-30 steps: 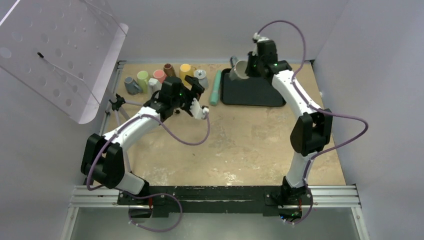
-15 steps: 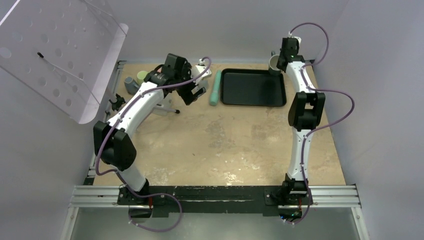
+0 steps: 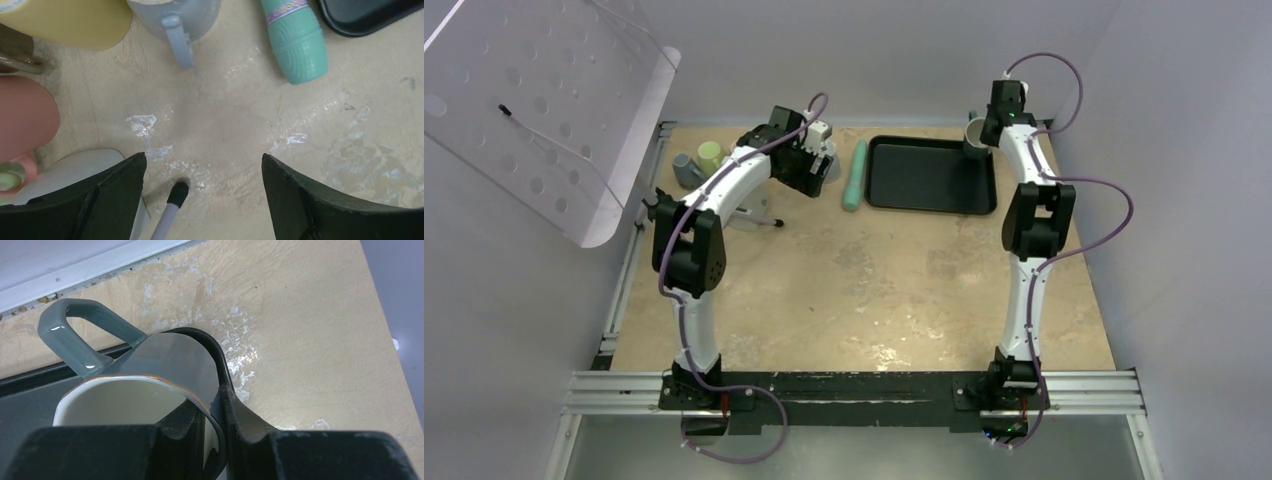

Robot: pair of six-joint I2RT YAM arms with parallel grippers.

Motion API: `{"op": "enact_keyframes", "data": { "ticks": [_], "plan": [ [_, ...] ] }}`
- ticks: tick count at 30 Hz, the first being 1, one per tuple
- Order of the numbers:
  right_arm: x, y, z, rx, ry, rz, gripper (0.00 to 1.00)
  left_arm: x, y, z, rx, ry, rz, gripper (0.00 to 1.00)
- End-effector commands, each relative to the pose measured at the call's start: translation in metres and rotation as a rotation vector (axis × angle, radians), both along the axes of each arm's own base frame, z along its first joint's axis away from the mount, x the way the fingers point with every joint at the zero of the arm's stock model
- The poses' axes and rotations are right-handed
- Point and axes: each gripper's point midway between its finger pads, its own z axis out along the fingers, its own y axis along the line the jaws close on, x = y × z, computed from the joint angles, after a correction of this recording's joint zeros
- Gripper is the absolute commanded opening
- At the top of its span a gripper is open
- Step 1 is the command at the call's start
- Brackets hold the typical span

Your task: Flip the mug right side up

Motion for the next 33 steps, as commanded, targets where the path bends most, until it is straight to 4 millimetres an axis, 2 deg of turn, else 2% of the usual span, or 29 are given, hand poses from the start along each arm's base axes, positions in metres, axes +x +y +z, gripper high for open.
{"op": "enact_keyframes", "data": {
  "ticks": [1, 3, 6, 14, 18, 21, 26, 33],
  "plan": [
    [0.006, 0.002, 0.084, -0.001, -0.183, -0.001, 0.00, 0.031, 0.001, 0.008, -0.032, -0.070, 0.092, 0.88],
    [0.000, 0.001, 0.101, -0.013, -0.211, 0.003, 0.00, 0.037, -0.001, 0.003, -0.032, -0.075, 0.088, 0.88],
    [-0.003, 0.006, 0.103, 0.000, -0.204, 0.026, 0.00, 0.046, -0.002, -0.006, -0.031, -0.061, 0.101, 0.88],
    [0.001, 0.017, 0.044, 0.073, -0.088, 0.052, 0.00, 0.067, -0.001, -0.030, -0.037, -0.016, 0.184, 0.88],
    [0.001, 0.015, 0.027, 0.080, -0.056, 0.044, 0.00, 0.071, -0.001, -0.039, -0.037, 0.001, 0.203, 0.88],
    [0.001, 0.014, 0.024, 0.083, -0.048, 0.043, 0.01, 0.075, 0.000, -0.042, -0.032, -0.007, 0.211, 0.88],
    [0.001, 0.011, 0.029, 0.072, -0.049, 0.045, 0.28, 0.080, 0.004, -0.048, -0.013, -0.012, 0.225, 0.88],
    [-0.002, 0.008, 0.046, 0.050, -0.060, 0.064, 0.53, 0.082, 0.000, -0.053, -0.028, -0.006, 0.211, 0.87]
  ]
}}
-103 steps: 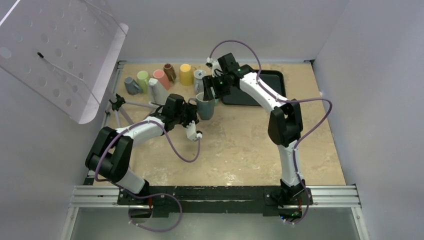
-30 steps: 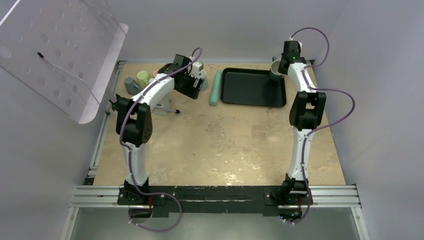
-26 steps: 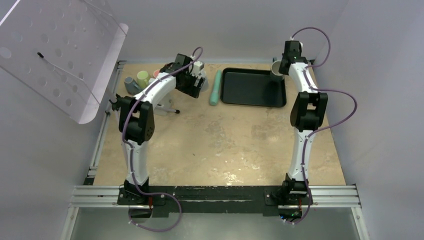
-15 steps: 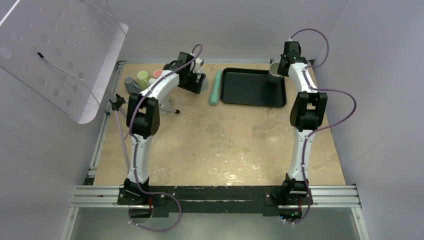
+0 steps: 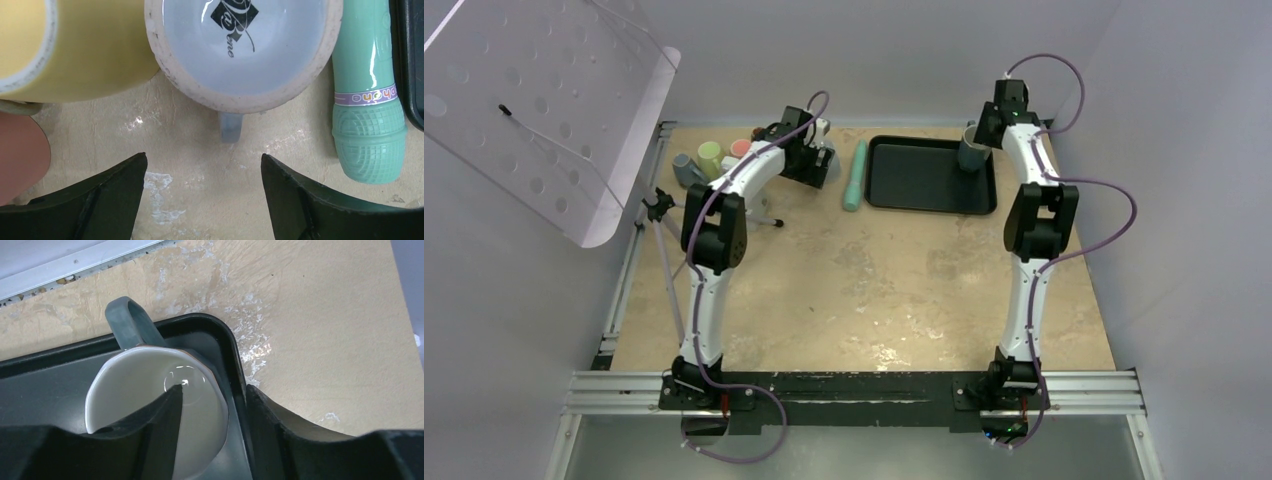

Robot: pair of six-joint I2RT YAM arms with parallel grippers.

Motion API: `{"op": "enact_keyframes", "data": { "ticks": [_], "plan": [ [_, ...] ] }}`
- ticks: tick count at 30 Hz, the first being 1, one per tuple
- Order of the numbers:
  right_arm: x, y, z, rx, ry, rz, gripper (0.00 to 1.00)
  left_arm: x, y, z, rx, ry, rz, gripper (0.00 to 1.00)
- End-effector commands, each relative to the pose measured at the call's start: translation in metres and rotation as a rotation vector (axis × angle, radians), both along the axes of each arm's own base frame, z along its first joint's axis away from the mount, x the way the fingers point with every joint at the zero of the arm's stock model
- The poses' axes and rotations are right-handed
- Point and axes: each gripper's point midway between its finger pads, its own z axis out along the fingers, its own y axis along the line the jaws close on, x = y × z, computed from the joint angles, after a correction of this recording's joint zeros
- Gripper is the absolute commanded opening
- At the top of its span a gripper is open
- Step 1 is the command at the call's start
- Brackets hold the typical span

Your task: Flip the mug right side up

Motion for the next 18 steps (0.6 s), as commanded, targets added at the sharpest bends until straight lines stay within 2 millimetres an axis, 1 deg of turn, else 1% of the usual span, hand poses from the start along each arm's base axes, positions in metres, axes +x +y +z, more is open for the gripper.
{"op": "enact_keyframes", "data": {
  "ticks": [1, 4, 8, 10, 12, 16, 18],
  "plan": [
    [0.006, -0.004, 0.054, -0.018, -0.099, 0.018, 0.56, 0.017, -0.006, 0.013, -0.051, -0.048, 0.012, 0.86],
    [0.003, -0.002, 0.071, -0.025, -0.120, 0.034, 0.60, 0.019, -0.014, 0.014, -0.083, -0.046, -0.005, 0.83],
    [-0.008, 0.000, 0.089, -0.027, -0.148, 0.050, 0.61, 0.019, -0.028, 0.014, -0.132, -0.030, -0.048, 0.77],
    [-0.012, 0.004, 0.098, -0.025, -0.172, 0.076, 0.62, 0.019, -0.031, 0.012, -0.146, -0.015, -0.052, 0.72],
    [-0.015, 0.006, 0.107, -0.024, -0.191, 0.089, 0.62, 0.020, -0.032, 0.012, -0.145, -0.006, -0.051, 0.56],
    [-0.022, 0.009, 0.117, -0.020, -0.202, 0.104, 0.63, 0.022, -0.031, 0.011, -0.144, -0.002, -0.037, 0.29],
    [-0.027, 0.010, 0.122, -0.021, -0.209, 0.108, 0.63, 0.023, -0.030, 0.011, -0.141, -0.001, -0.029, 0.13]
  ]
}}
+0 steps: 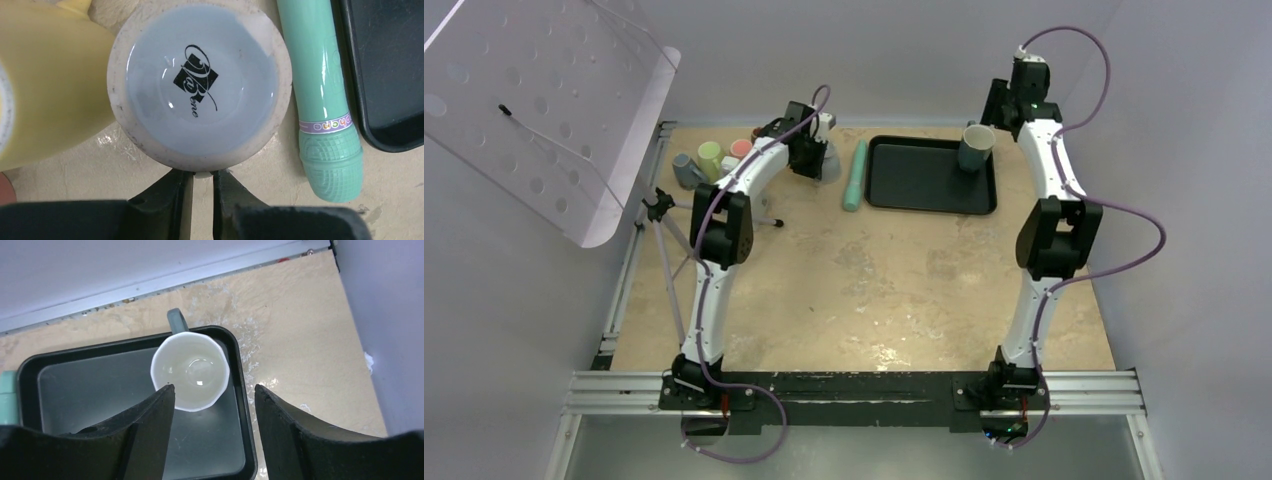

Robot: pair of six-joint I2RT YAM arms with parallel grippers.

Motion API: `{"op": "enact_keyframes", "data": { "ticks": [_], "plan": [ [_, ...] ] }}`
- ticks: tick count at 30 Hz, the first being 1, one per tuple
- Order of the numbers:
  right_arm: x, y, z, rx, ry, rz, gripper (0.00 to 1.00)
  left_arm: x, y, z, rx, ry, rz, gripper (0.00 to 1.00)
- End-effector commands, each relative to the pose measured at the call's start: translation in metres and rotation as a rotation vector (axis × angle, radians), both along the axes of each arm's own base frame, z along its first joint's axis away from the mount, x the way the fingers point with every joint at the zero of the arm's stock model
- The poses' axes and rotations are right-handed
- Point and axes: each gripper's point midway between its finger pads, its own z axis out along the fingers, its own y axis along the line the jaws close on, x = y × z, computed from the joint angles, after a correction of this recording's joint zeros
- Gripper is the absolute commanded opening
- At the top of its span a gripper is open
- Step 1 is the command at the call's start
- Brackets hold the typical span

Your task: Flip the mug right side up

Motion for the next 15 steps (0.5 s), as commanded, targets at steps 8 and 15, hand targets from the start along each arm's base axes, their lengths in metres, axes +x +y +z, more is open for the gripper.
{"op": "enact_keyframes", "data": {
  "ticks": [8, 15],
  "plan": [
    [-0.033, 0.021, 0.058, 0.045, -0.105, 0.104, 0.64, -0.006, -0.007, 0.029, -0.058, -0.012, -0.024, 0.00],
    [-0.068, 0.121, 0.051, 0.236, -0.123, 0.339, 0.66, -0.029, -0.014, 0.105, -0.171, -0.111, -0.075, 0.00]
  ]
}}
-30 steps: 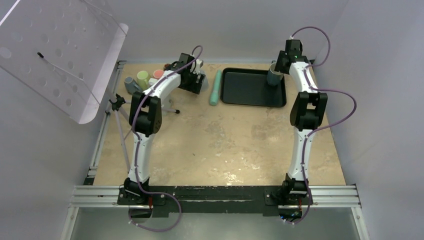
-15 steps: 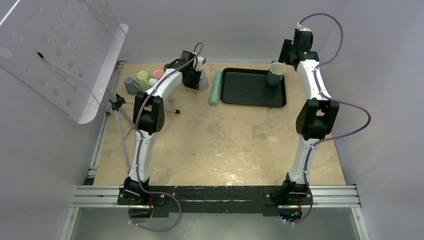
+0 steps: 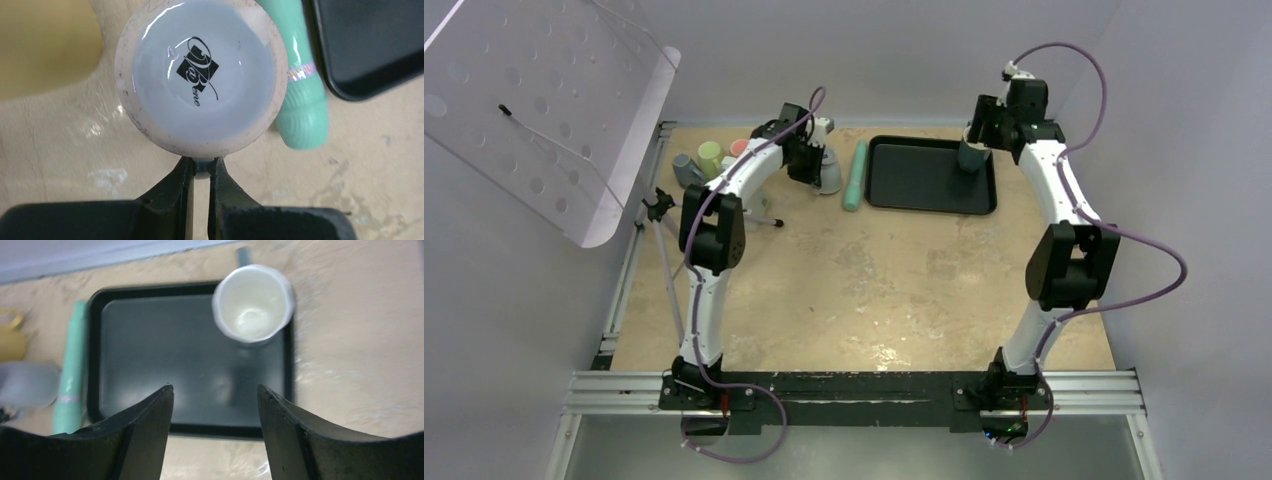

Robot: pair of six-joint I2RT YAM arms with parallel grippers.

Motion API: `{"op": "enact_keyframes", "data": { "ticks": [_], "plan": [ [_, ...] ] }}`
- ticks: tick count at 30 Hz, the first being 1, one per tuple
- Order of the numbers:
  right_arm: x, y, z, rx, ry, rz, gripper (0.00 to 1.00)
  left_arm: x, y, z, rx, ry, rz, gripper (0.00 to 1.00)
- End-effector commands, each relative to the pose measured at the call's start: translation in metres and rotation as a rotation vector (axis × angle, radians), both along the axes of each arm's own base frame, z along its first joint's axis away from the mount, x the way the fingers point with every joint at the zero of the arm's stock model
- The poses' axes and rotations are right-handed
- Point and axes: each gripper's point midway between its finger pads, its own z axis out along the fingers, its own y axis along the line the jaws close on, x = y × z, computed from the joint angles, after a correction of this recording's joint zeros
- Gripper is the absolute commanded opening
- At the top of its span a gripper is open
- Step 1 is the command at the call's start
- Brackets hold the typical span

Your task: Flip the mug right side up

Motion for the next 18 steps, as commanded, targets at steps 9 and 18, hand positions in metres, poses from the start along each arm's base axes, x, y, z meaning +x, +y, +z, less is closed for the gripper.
{"op": "enact_keyframes", "data": {
  "ticks": [9, 18],
  "plan": [
    [-0.062, 0.237, 0.012, 0.495, -0.073, 0.479, 0.74, -0.028, -0.027, 0.126, -0.305, -0.032, 0.025, 0.00],
    [-0.107, 0.275, 0.025, 0.931, -0.105, 0.471, 0.75, -0.071, -0.053, 0.197, -0.575, 0.053, 0.030, 0.00]
  ]
}}
